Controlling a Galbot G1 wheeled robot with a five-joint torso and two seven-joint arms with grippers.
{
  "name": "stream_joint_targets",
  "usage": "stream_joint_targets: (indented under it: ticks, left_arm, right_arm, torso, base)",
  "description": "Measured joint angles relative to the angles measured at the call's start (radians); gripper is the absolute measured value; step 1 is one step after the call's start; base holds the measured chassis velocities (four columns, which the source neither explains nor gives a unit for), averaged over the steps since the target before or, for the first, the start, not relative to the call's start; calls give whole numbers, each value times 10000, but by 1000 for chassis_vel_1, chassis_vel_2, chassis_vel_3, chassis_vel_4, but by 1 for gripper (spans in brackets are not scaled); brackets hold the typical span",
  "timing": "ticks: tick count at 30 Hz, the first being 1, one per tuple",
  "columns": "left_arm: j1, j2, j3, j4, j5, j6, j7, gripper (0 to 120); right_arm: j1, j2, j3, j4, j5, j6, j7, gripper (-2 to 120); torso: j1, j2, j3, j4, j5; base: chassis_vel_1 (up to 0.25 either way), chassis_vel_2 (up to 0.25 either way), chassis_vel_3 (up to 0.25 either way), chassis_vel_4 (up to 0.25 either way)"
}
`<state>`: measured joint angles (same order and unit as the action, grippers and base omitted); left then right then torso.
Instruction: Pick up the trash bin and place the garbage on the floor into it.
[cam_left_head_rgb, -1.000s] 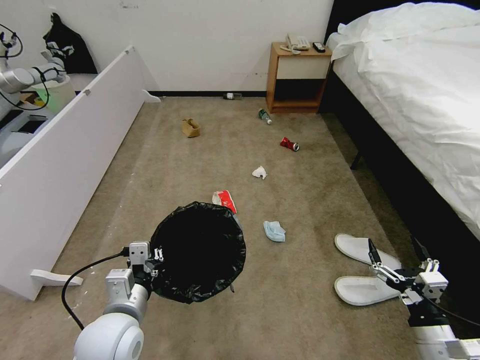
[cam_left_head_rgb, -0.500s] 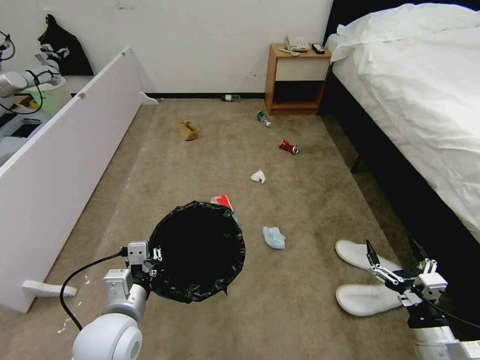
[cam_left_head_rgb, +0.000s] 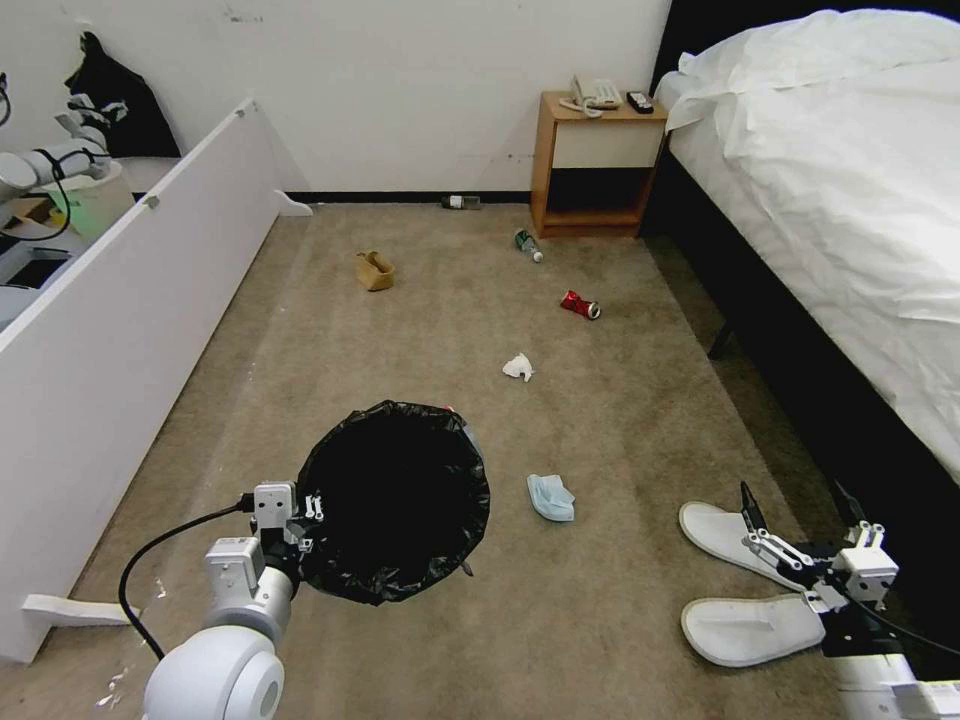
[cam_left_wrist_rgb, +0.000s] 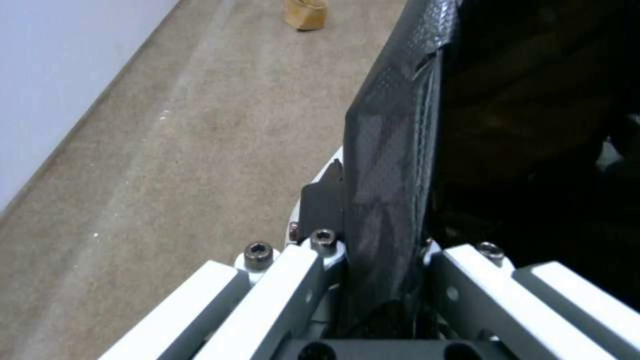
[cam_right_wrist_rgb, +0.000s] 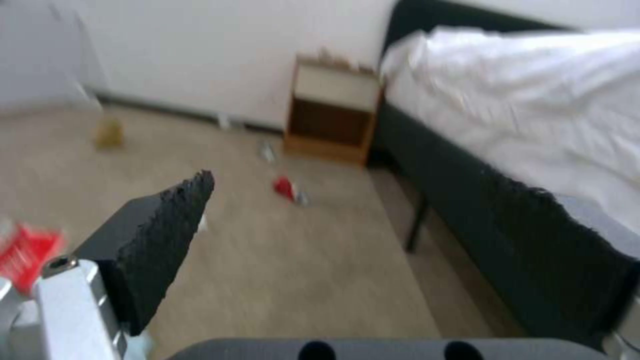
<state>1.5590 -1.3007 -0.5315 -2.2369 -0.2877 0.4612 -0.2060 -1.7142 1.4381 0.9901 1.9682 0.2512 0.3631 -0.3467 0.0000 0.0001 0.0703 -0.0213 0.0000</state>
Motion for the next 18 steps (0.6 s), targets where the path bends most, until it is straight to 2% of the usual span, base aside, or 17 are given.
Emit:
stream_joint_targets:
  ticks: [3, 5, 6, 8, 10, 11, 12, 13, 14, 15, 17, 18]
  left_arm:
    - [-2, 19, -4, 11, 29, 15, 0, 2]
    - [-7, 56, -9, 21, 83, 65, -8, 2]
    - [-7, 56, -9, 21, 83, 65, -8, 2]
    - [-10, 55, -10, 29, 153, 97, -8, 2]
    - [-8, 41, -11, 30, 171, 99, -18, 2]
    - [-1, -4, -10, 29, 202, 99, -21, 2]
    - [-1, -4, -10, 29, 202, 99, -21, 2]
    - [9, -95, -3, 30, 284, 93, -14, 2]
    - [-16, -149, -1, 79, 307, 50, -9, 2]
    - [-16, -149, -1, 79, 307, 50, -9, 2]
    - [-55, -172, 4, 144, 324, 30, -18, 2]
    - [-55, -172, 4, 144, 324, 30, -18, 2]
  right_arm:
    - [-112, -210, -24, -100, -244, -180, 309, 100]
    - [-310, -732, -36, -298, -489, -557, 616, 100]
    - [-310, -732, -36, -298, -489, -557, 616, 100]
    - [-476, -1366, -43, -599, -612, -830, 904, 100]
    - [-535, -1593, -64, -697, -626, -901, 1011, 100]
    - [-666, -2217, -138, -894, -639, -1033, 1262, 100]
    - [-666, -2217, -138, -894, -639, -1033, 1262, 100]
    - [-826, -3614, -287, -1334, -517, -1265, 1648, 100]
    - [-932, -4689, -450, -1637, -310, -1321, 1844, 100]
    - [-932, -4689, -450, -1637, -310, -1321, 1844, 100]
    - [-1043, -5537, -616, -1917, -55, -1383, 2012, 100]
    - [-1043, -5537, -616, -1917, -55, -1383, 2012, 100]
  torso:
    - [0, 1, 1, 0, 1]
    - [1, 0, 1, 0, 0]
    - [1, 0, 1, 0, 0]
    - [0, 0, 1, 1, 3]
    - [1, 0, 1, 0, 2]
    - [0, 0, 1, 2, 2]
    - [0, 0, 1, 2, 2]
    - [0, 0, 1, -1, 3]
    - [0, -1, 2, 7, 1]
    - [0, -1, 2, 7, 1]
    - [1, 0, 2, 1, 3]
    - [1, 0, 2, 1, 3]
  base:
    - [0, 0, 0, 0]
    - [0, 0, 0, 0]
    - [0, 0, 0, 0]
    - [0, 0, 0, 0]
    - [0, 0, 0, 0]
    - [0, 0, 0, 0]
    - [0, 0, 0, 0]
    - [0, 0, 0, 0]
    - [0, 0, 0, 0]
    - [0, 0, 0, 0]
    - [0, 0, 0, 0]
    - [0, 0, 0, 0]
